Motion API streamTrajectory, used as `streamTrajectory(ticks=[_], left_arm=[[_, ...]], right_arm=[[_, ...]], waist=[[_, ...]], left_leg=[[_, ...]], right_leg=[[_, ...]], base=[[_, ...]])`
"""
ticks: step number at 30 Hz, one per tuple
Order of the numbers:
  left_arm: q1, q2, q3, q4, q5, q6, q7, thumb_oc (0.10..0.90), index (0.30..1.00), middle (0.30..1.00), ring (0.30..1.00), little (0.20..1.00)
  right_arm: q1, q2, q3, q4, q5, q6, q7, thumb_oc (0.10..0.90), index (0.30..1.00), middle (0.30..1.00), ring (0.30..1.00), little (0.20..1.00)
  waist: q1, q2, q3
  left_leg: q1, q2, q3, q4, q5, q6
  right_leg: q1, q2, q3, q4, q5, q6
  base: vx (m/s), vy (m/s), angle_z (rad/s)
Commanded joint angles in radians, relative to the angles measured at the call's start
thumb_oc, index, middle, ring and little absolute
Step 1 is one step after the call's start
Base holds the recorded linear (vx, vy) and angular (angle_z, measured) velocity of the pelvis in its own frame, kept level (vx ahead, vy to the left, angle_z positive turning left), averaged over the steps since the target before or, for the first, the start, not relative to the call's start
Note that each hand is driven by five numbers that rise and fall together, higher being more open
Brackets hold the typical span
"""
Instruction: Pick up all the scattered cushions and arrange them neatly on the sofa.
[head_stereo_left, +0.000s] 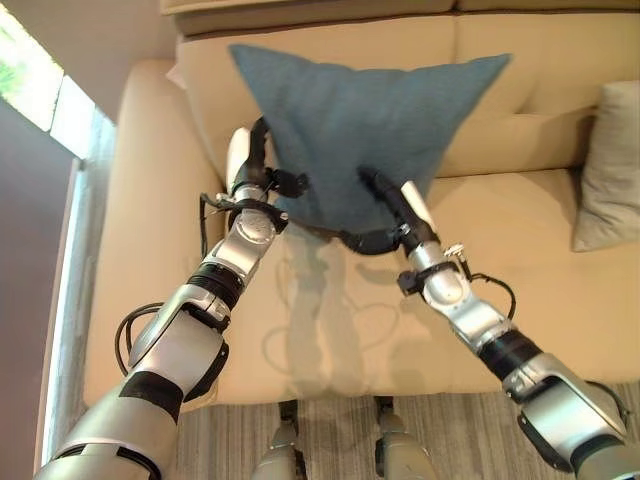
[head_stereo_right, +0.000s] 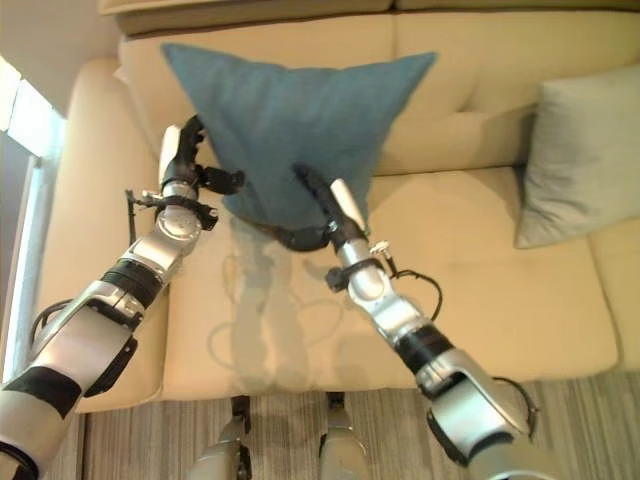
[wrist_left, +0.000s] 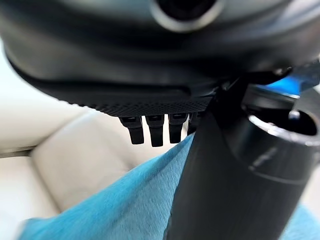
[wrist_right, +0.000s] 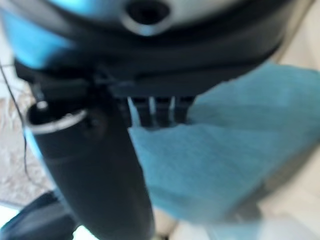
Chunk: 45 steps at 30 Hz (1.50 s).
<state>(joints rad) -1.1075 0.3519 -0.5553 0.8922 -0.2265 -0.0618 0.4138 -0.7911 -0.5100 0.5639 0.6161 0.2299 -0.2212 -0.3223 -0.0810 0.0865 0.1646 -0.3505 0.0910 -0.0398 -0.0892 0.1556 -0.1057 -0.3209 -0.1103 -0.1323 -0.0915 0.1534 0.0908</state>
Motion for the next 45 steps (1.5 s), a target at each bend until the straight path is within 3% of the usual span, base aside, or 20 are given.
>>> streamTrajectory(ticks=[1, 6, 10, 12, 16, 18, 19, 22, 26, 28, 31, 32, 34, 35, 38, 40, 41, 42, 43, 45], left_arm=[[-0.136, 0.076, -0.02, -0.091, 0.09, -0.127, 0.003, 0.8, 0.9, 0.9, 0.9, 0.9], [-0.085, 0.108, -0.005, -0.149, 0.103, -0.137, -0.006, 0.8, 0.9, 0.9, 0.9, 0.9], [0.056, 0.201, 0.043, -0.292, 0.048, -0.178, -0.044, 0.8, 0.9, 0.9, 0.9, 0.9], [0.236, 0.291, 0.103, -0.393, 0.05, -0.201, -0.096, 0.8, 0.9, 0.9, 0.9, 0.9], [0.367, 0.325, 0.174, -0.431, 0.064, -0.206, -0.111, 0.8, 0.9, 0.9, 0.9, 0.9], [0.472, 0.33, 0.235, -0.467, 0.066, -0.211, -0.116, 0.8, 0.9, 0.9, 0.9, 0.9], [0.587, 0.325, 0.31, -0.49, 0.02, -0.221, -0.131, 0.8, 0.9, 0.9, 0.9, 0.9], [0.789, 0.198, 0.447, -0.483, 0.016, -0.223, -0.082, 0.8, 0.9, 0.9, 0.9, 0.9], [0.94, 0.11, 0.499, -0.409, 0.094, -0.201, -0.048, 0.8, 0.9, 0.9, 0.9, 0.9], [1.057, 0.02, 0.52, -0.247, -0.009, -0.182, -0.105, 0.8, 0.9, 0.9, 0.9, 0.9], [1.107, -0.016, 0.523, -0.129, -0.003, -0.171, -0.126, 0.8, 0.9, 0.9, 0.9, 0.9], [1.134, -0.056, 0.512, 0.032, 0.08, -0.154, -0.114, 0.8, 0.9, 0.9, 0.9, 0.9], [1.147, -0.102, 0.542, 0.193, 0.071, -0.13, -0.097, 0.8, 0.9, 0.9, 0.9, 0.9], [1.169, -0.145, 0.546, 0.323, 0.055, -0.116, -0.113, 0.8, 0.9, 0.9, 0.9, 0.9], [1.183, -0.16, 0.538, 0.392, 0.088, -0.104, -0.121, 0.8, 0.9, 0.9, 0.9, 0.9], [1.173, -0.162, 0.517, 0.438, 0.149, -0.089, -0.08, 0.8, 0.9, 0.9, 0.9, 0.9], [1.158, -0.165, 0.526, 0.45, 0.148, -0.086, -0.07, 0.8, 0.9, 0.9, 0.9, 0.9], [1.15, -0.164, 0.544, 0.472, 0.145, -0.086, -0.061, 0.8, 0.9, 0.9, 0.9, 0.9], [1.149, -0.164, 0.544, 0.473, 0.145, -0.086, -0.061, 0.8, 0.9, 0.9, 0.9, 0.9], [1.164, -0.158, 0.534, 0.446, 0.169, -0.094, -0.045, 0.8, 0.9, 0.9, 0.9, 0.9]], right_arm=[[-0.17, -0.025, -0.073, -0.018, -0.031, -0.056, -0.072, 0.8, 0.9, 0.9, 0.9, 0.9], [-0.164, -0.051, -0.104, -0.008, -0.034, -0.051, -0.083, 0.8, 0.9, 0.9, 0.9, 0.9], [-0.089, -0.089, -0.151, -0.048, -0.03, -0.051, -0.075, 0.8, 0.9, 0.9, 0.9, 0.9], [0.084, -0.102, -0.226, -0.146, -0.041, -0.052, -0.036, 0.8, 0.9, 0.9, 0.9, 0.9], [0.215, -0.111, -0.289, -0.211, -0.044, -0.062, 0.002, 0.8, 0.9, 0.9, 0.9, 0.9], [0.304, -0.11, -0.341, -0.269, -0.046, -0.073, 0.015, 0.8, 0.9, 0.9, 0.9, 0.9], [0.394, -0.105, -0.42, -0.332, -0.03, -0.1, 0.022, 0.8, 0.9, 0.9, 0.9, 0.9], [0.537, -0.073, -0.546, -0.433, 0.008, -0.15, 0.052, 0.8, 0.9, 0.9, 0.9, 0.9], [0.648, -0.078, -0.635, -0.477, -0.024, -0.162, 0.062, 0.8, 0.9, 0.9, 0.9, 0.9], [0.731, -0.077, -0.68, -0.433, -0.061, -0.135, 0.053, 0.8, 0.9, 0.9, 0.9, 0.9], [0.796, -0.065, -0.706, -0.394, -0.129, -0.113, 0.025, 0.8, 0.9, 0.9, 0.9, 0.9], [0.86, -0.067, -0.716, -0.333, -0.246, -0.102, -0.02, 0.8, 0.9, 0.9, 0.9, 0.9], [0.9, -0.039, -0.707, -0.292, -0.229, -0.106, -0.02, 0.8, 0.9, 0.9, 0.9, 0.9], [0.913, 0.001, -0.674, -0.222, -0.184, -0.106, -0.02, 0.8, 0.9, 0.9, 0.9, 0.9], [0.914, 0.018, -0.641, -0.156, -0.175, -0.1, -0.022, 0.8, 0.9, 0.9, 0.9, 0.9], [0.904, 0.045, -0.605, -0.065, -0.183, -0.102, -0.068, 0.8, 0.9, 0.9, 0.9, 0.9], [0.887, 0.053, -0.585, -0.04, -0.183, -0.102, -0.082, 0.8, 0.9, 0.9, 0.9, 0.9], [0.876, 0.082, -0.547, -0.003, -0.16, -0.095, -0.083, 0.8, 0.9, 0.9, 0.9, 0.9], [0.875, 0.082, -0.547, -0.003, -0.16, -0.096, -0.083, 0.8, 0.9, 0.9, 0.9, 0.9], [0.883, 0.09, -0.533, -0.004, -0.151, -0.091, -0.077, 0.8, 0.9, 0.9, 0.9, 0.9]], waist=[[0.02, 0.007, -0.037], [0.034, -0.004, -0.046], [0.054, -0.013, -0.059], [0.068, -0.02, -0.071], [0.073, -0.029, -0.077], [0.075, -0.034, -0.081], [0.077, -0.038, -0.085], [0.075, -0.05, -0.094], [0.072, -0.059, -0.108], [0.067, -0.062, -0.113], [0.065, -0.062, -0.116], [0.06, -0.063, -0.118], [0.056, -0.066, -0.121], [0.056, -0.066, -0.113], [0.06, -0.062, -0.097], [0.071, -0.056, -0.061], [0.067, -0.064, -0.054], [0.064, -0.09, -0.047], [0.063, -0.09, -0.049], [0.048, -0.114, -0.058]], left_leg=[[0.047, 0.018, 0.019, 0.002, -0.086, -0.029], [0.062, 0.019, 0.007, 0.002, -0.09, -0.031], [0.095, 0.021, -0.003, 0.002, -0.099, -0.031], [0.147, 0.023, -0.014, 0.002, -0.115, -0.028], [0.183, 0.023, -0.023, 0.002, -0.126, -0.026], [0.205, 0.022, -0.028, 0.002, -0.131, -0.024], [0.219, 0.022, -0.028, 0.002, -0.137, -0.022], [0.248, 0.026, -0.032, 0.002, -0.149, -0.017], [0.277, 0.031, -0.024, 0.002, -0.158, -0.01], [0.316, 0.04, -0.015, 0.002, -0.157, -0.002], [0.341, 0.048, -0.01, 0.005, -0.154, -0.002], [0.357, 0.061, -0.009, 0.009, -0.145, -0.007], [0.364, 0.072, -0.01, 0.013, -0.129, -0.013], [0.362, 0.094, -0.011, 0.01, -0.096, -0.028], [0.32, 0.119, -0.018, 0.003, -0.044, -0.051], [0.22, 0.134, -0.052, 0.004, 0.09, -0.089], [0.184, 0.127, -0.049, 0.006, 0.099, -0.089], [0.208, 0.107, -0.013, 0.061, 0.021, -0.055], [0.202, 0.106, -0.014, 0.063, 0.021, -0.054], [0.237, 0.081, 0.024, 0.191, -0.111, -0.017]], right_leg=[[0.074, 0.006, 0.024, 0.038, -0.167, 0.044], [0.1, 0.012, 0.008, 0.039, -0.178, 0.041], [0.145, 0.014, -0.013, 0.041, -0.196, 0.038], [0.196, 0.011, -0.029, 0.053, -0.22, 0.035], [0.24, 0.008, -0.042, 0.055, -0.233, 0.035], [0.265, 0.009, -0.05, 0.051, -0.239, 0.035], [0.283, 0.008, -0.054, 0.05, -0.244, 0.035], [0.301, 0.009, -0.053, 0.058, -0.251, 0.033], [0.315, 0.011, -0.041, 0.084, -0.259, 0.03], [0.333, 0.016, -0.031, 0.111, -0.267, 0.027], [0.353, 0.021, -0.028, 0.118, -0.273, 0.025], [0.372, 0.03, -0.029, 0.117, -0.283, 0.021], [0.383, 0.042, -0.029, 0.115, -0.294, 0.012], [0.386, 0.062, -0.035, 0.115, -0.308, -0.004], [0.371, 0.084, -0.047, 0.109, -0.324, -0.021], [0.341, 0.103, -0.069, 0.101, -0.324, -0.035], [0.314, 0.099, -0.082, 0.1, -0.32, -0.038], [0.26, 0.072, -0.104, 0.098, -0.282, -0.034], [0.257, 0.072, -0.105, 0.097, -0.281, -0.034], [0.223, 0.036, -0.123, 0.105, -0.244, -0.03]], base=[[0.05, -0.068, 0.23], [0.04, -0.039, 0.2], [0.09, -0.036, 0.18], [0.14, -0.023, 0.14], [0.08, -0.024, 0.26], [0.06, -0.025, 0.14], [0.04, -0.016, 0.13], [0.02, -0.017, 0.05], [-0.01, -0.036, -0.01], [-0.03, -0.048, -0.15], [-0.03, -0.061, -0.26], [-0.05, -0.125, -0.18], [-0.09, -0.162, -0.04], [-0.1, -0.151, -0.03], [-0.23, -0.123, -0.06], [-0.45, -0.082, 0.1], [-0.63, -0.08, 0.49], [-0.45, -0.062, 0.59], [-0.42, -0.086, 0.59], [-0.31, -0.05, 0.11]])
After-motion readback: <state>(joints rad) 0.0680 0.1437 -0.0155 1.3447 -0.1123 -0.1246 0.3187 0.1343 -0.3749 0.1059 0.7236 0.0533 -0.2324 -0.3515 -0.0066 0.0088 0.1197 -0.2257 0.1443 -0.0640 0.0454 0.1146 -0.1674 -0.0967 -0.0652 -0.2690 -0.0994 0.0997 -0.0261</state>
